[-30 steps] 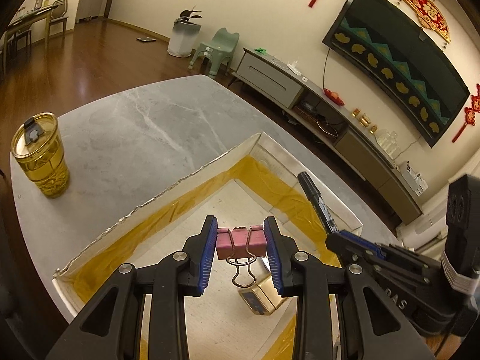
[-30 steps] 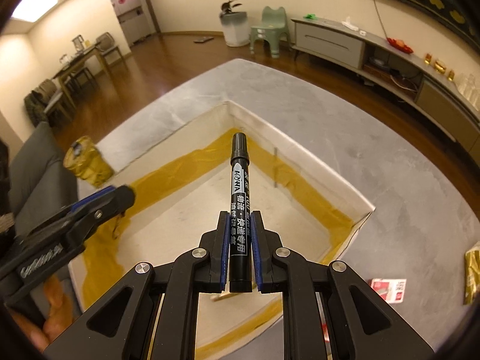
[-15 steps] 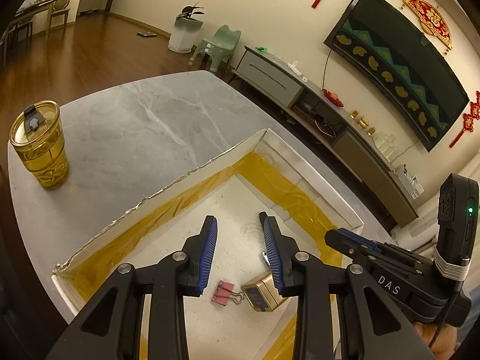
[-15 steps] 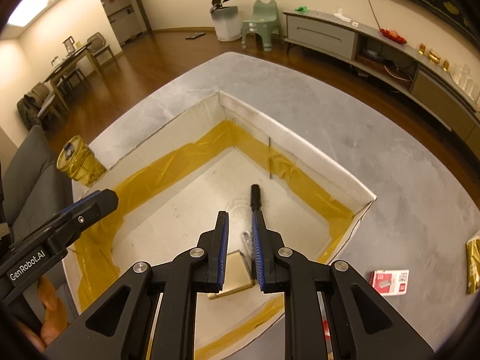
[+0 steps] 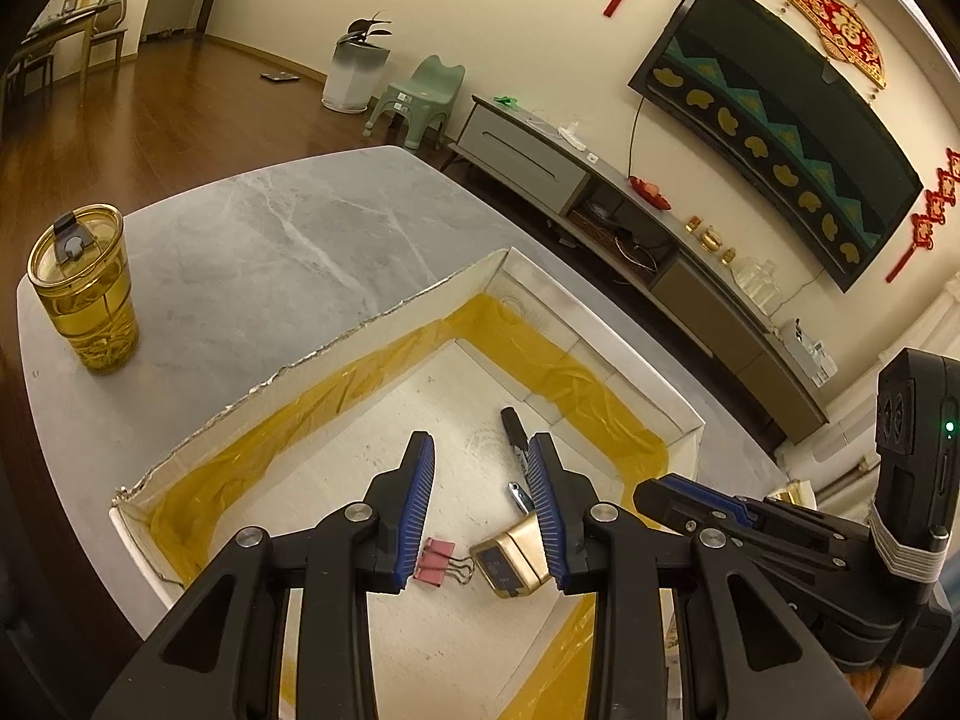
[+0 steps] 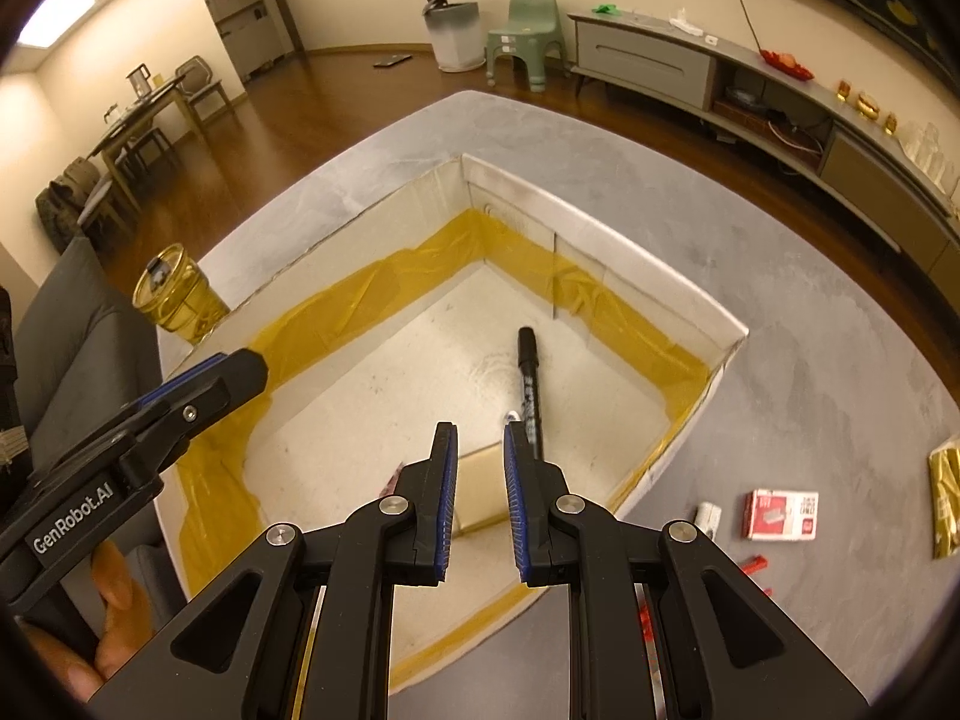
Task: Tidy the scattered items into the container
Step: 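Open the left tool to drop the binder clip while the right tool drops the marker, then move both open tools back toward the remaining items on the table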
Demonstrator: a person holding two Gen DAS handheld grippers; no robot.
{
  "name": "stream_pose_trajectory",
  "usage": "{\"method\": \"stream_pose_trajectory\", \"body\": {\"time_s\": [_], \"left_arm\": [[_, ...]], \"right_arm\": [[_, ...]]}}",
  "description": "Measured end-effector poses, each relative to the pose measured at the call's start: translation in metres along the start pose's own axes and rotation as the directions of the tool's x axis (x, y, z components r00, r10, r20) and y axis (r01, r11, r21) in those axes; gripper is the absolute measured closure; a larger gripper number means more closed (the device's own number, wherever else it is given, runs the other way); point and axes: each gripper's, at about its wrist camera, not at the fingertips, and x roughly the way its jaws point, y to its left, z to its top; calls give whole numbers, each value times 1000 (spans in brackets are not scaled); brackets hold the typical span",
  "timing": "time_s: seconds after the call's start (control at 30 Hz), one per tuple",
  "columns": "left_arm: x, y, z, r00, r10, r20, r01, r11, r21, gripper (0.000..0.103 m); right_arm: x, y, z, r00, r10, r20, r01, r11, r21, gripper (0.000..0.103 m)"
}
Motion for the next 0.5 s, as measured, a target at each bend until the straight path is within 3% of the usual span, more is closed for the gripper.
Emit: {"method": "stream_pose_trajectory", "body": {"time_s": [0.5], "left_arm": [[-15,-12,-14,1000,-4,27,2,999,54,69]], "right_arm": [[-32,16,-28,1000,31,-1,-31,1000,-4,85]]}}
